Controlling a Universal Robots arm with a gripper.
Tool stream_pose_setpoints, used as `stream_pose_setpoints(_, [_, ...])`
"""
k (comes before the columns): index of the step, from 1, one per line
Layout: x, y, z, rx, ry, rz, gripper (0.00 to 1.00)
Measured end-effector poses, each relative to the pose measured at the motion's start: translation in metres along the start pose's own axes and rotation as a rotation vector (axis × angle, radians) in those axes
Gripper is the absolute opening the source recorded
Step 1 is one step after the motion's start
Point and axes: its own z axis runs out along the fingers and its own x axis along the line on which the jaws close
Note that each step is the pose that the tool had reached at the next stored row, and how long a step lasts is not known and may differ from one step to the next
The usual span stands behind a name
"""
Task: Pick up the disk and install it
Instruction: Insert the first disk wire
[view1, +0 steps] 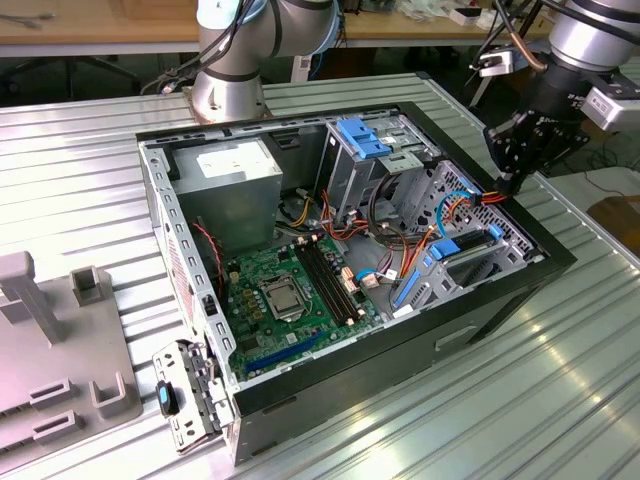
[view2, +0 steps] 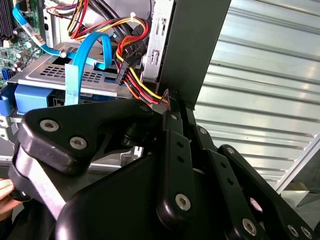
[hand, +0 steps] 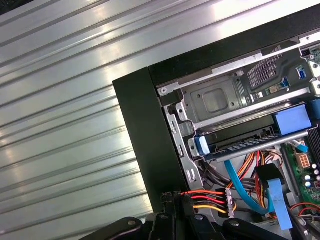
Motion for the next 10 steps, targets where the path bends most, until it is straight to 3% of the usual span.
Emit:
stream_pose_setpoints(3, [0.0,0.0,-0.0003,-0.0006,0.0002,0.0,0.16])
stream_pose_setpoints(4, [0.0006,0.0001,-0.005,-0.0091,0.003,-0.001,0.16])
stream_pose_setpoints(6, [0.0008,0.0001,-0.0067,-0.0097,0.0021,0.002,0.16])
stream_pose_setpoints(10, [0.0008,0.0001,-0.0068,-0.0173,0.0004,0.063,0.16])
